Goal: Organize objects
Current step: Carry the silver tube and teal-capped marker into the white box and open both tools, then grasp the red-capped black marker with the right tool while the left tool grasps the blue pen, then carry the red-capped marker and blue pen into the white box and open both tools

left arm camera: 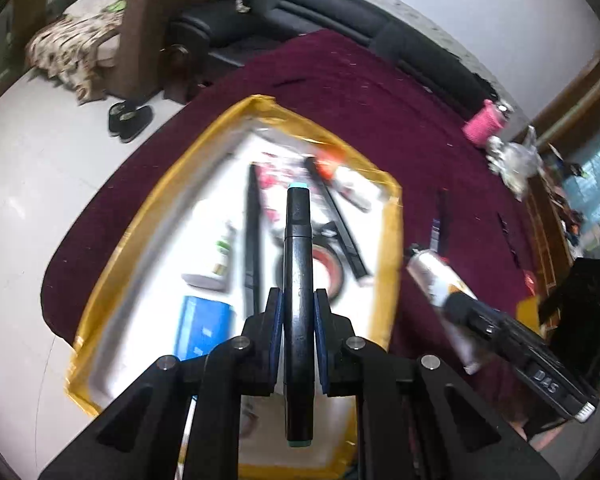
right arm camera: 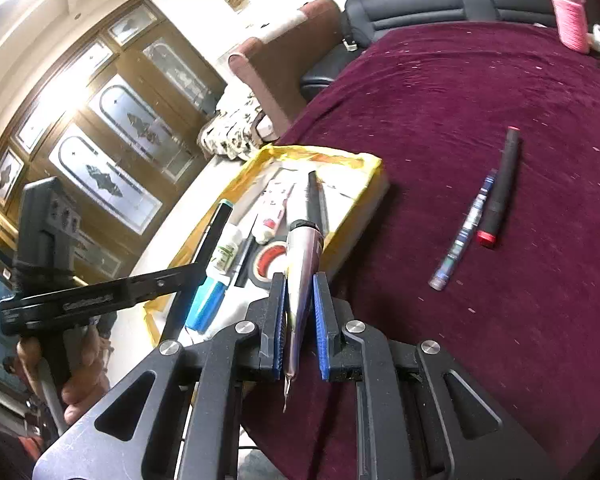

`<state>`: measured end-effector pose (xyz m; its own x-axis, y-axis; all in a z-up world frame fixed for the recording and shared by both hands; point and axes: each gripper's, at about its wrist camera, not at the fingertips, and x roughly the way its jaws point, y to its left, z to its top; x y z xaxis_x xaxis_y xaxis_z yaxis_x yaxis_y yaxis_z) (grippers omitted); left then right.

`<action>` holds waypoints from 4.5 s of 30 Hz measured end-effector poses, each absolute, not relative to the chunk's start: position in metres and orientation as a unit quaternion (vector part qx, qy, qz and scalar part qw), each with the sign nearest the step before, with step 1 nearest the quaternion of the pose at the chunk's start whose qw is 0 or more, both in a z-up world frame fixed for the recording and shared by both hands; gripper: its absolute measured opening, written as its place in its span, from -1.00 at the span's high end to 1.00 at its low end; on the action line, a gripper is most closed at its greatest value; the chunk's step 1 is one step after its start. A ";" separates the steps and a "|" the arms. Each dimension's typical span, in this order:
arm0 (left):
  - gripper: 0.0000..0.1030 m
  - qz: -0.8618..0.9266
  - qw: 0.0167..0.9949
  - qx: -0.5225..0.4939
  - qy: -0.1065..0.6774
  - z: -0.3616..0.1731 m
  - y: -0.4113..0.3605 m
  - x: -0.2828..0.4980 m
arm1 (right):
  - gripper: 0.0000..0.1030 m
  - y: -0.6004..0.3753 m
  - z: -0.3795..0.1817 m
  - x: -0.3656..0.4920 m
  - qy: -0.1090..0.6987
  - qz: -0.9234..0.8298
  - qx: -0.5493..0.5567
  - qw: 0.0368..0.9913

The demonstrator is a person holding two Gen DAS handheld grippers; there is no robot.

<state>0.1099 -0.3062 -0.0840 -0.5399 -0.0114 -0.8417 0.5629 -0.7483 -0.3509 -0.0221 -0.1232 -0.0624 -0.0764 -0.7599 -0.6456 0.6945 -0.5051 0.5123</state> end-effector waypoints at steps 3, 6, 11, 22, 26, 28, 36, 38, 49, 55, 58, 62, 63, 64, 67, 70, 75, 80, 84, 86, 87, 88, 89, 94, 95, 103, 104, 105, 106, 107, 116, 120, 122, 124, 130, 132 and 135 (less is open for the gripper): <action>0.75 -0.813 0.179 0.456 0.313 -0.099 -0.318 0.104 | 0.74 -0.143 -0.064 -0.025 -0.023 -0.732 0.468 0.495; 0.75 -0.809 0.187 0.466 0.304 -0.109 -0.324 0.101 | 0.74 -0.160 -0.067 -0.031 -0.014 -0.731 0.473 0.492; 0.75 -0.802 0.188 0.475 0.309 -0.120 -0.331 0.093 | 0.74 -0.187 -0.069 -0.042 0.006 -0.740 0.475 0.476; 0.75 -0.794 0.194 0.489 0.305 -0.124 -0.336 0.091 | 0.74 -0.228 -0.085 -0.068 0.035 -0.744 0.488 0.456; 0.75 -0.795 0.197 0.487 0.304 -0.125 -0.336 0.093 | 0.74 -0.233 -0.090 -0.078 0.016 -0.736 0.490 0.467; 0.75 -0.795 0.197 0.487 0.304 -0.125 -0.337 0.092 | 0.74 -0.234 -0.091 -0.079 0.016 -0.736 0.488 0.469; 0.72 -0.796 0.192 0.479 0.316 -0.125 -0.340 0.095 | 0.72 -0.233 -0.094 -0.078 0.007 -0.740 0.486 0.464; 0.71 -0.803 0.183 0.471 0.316 -0.122 -0.338 0.097 | 0.72 -0.228 -0.090 -0.076 0.000 -0.743 0.479 0.468; 0.26 -0.831 0.210 0.424 0.294 -0.098 -0.324 0.108 | 0.35 -0.174 -0.066 -0.064 -0.030 -0.744 0.461 0.483; 0.25 -0.850 0.179 0.384 0.312 -0.075 -0.305 0.111 | 0.35 -0.131 -0.073 -0.078 -0.045 -0.762 0.468 0.445; 0.03 -0.860 0.160 0.379 0.302 -0.072 -0.285 0.106 | 0.35 -0.099 -0.082 -0.089 -0.071 -0.774 0.479 0.407; 0.00 -0.868 0.126 0.386 0.285 -0.071 -0.260 0.091 | 0.35 -0.067 -0.096 -0.107 -0.086 -0.788 0.496 0.354; 0.00 -0.869 0.123 0.389 0.281 -0.071 -0.255 0.087 | 0.35 -0.063 -0.098 -0.111 -0.088 -0.789 0.500 0.346; 0.00 -0.869 0.120 0.394 0.276 -0.071 -0.250 0.083 | 0.35 -0.061 -0.101 -0.117 -0.088 -0.792 0.503 0.335; 0.00 -0.871 0.115 0.401 0.259 -0.070 -0.235 0.080 | 0.35 -0.068 -0.106 -0.131 -0.080 -0.790 0.516 0.322; 0.00 -0.877 0.119 0.405 0.230 -0.067 -0.221 0.077 | 0.35 -0.082 -0.106 -0.151 -0.063 -0.796 0.525 0.294; 0.00 -0.874 0.110 0.421 0.215 -0.066 -0.208 0.070 | 0.44 -0.097 -0.113 -0.173 -0.039 -0.799 0.538 0.266; 0.00 -0.874 0.094 0.436 0.194 -0.068 -0.192 0.053 | 0.68 -0.077 -0.113 -0.159 -0.041 -0.789 0.546 0.280; 0.00 -0.871 0.067 0.453 0.176 -0.076 -0.174 0.028 | 0.68 -0.041 -0.116 -0.130 -0.056 -0.783 0.550 0.286; 0.00 -0.863 0.059 0.472 0.170 -0.085 -0.167 0.010 | 0.68 -0.023 -0.117 -0.113 -0.060 -0.782 0.548 0.291; 0.00 -0.859 0.054 0.480 0.169 -0.089 -0.164 0.002 | 0.68 -0.016 -0.117 -0.106 -0.058 -0.783 0.546 0.293; 0.00 -0.856 0.050 0.485 0.169 -0.093 -0.162 -0.007 | 0.69 -0.010 -0.117 -0.098 -0.056 -0.784 0.543 0.294; 0.00 -0.854 0.047 0.489 0.170 -0.096 -0.161 -0.014 | 0.69 -0.004 -0.118 -0.091 -0.057 -0.785 0.542 0.296; 0.04 -0.838 0.055 0.517 0.168 -0.120 -0.162 -0.053 | 0.69 0.009 -0.118 -0.075 -0.056 -0.782 0.542 0.302; 0.05 -0.830 0.069 0.529 0.163 -0.127 -0.162 -0.062 | 0.69 0.009 -0.119 -0.075 -0.055 -0.782 0.541 0.304; 0.41 -0.823 0.102 0.545 0.126 -0.138 -0.156 -0.093 | 0.67 0.009 -0.120 -0.076 -0.062 -0.784 0.534 0.310; 0.41 -0.824 0.104 0.542 0.127 -0.139 -0.157 -0.096 | 0.67 0.009 -0.120 -0.076 -0.062 -0.784 0.534 0.309; 0.47 -0.827 0.105 0.538 0.124 -0.139 -0.157 -0.096 | 0.67 0.008 -0.120 -0.076 -0.061 -0.785 0.533 0.309; 0.54 -0.828 0.106 0.537 0.119 -0.140 -0.156 -0.097 | 0.66 0.007 -0.120 -0.075 -0.058 -0.787 0.532 0.308; 0.81 -0.831 0.112 0.535 0.104 -0.140 -0.154 -0.094 | 0.66 0.006 -0.120 -0.074 -0.054 -0.788 0.530 0.307; 0.88 -0.814 0.069 0.552 0.166 -0.139 -0.163 -0.024 | 0.39 -0.012 -0.116 -0.066 0.005 -0.803 0.514 0.300; 0.87 -0.819 0.077 0.546 0.160 -0.140 -0.152 -0.009 | 0.38 -0.014 -0.116 -0.062 0.025 -0.809 0.506 0.299; 0.85 -0.821 0.076 0.543 0.159 -0.140 -0.153 -0.012 | 0.39 -0.013 -0.116 -0.064 0.016 -0.807 0.510 0.295; 0.85 -0.823 0.076 0.540 0.159 -0.141 -0.152 -0.015 | 0.55 -0.014 -0.116 -0.067 0.013 -0.810 0.512 0.287; 0.87 -0.825 0.069 0.534 0.171 -0.142 -0.157 -0.010 | 0.69 -0.012 -0.116 -0.056 0.022 -0.829 0.489 0.270; 0.87 -0.822 0.064 0.536 0.184 -0.141 -0.159 -0.005 | 0.69 -0.008 -0.116 -0.051 0.007 -0.824 0.494 0.279; 0.87 -0.825 0.057 0.524 0.203 -0.135 -0.158 0.008 | 0.69 -0.003 -0.115 -0.044 -0.017 -0.810 0.502 0.303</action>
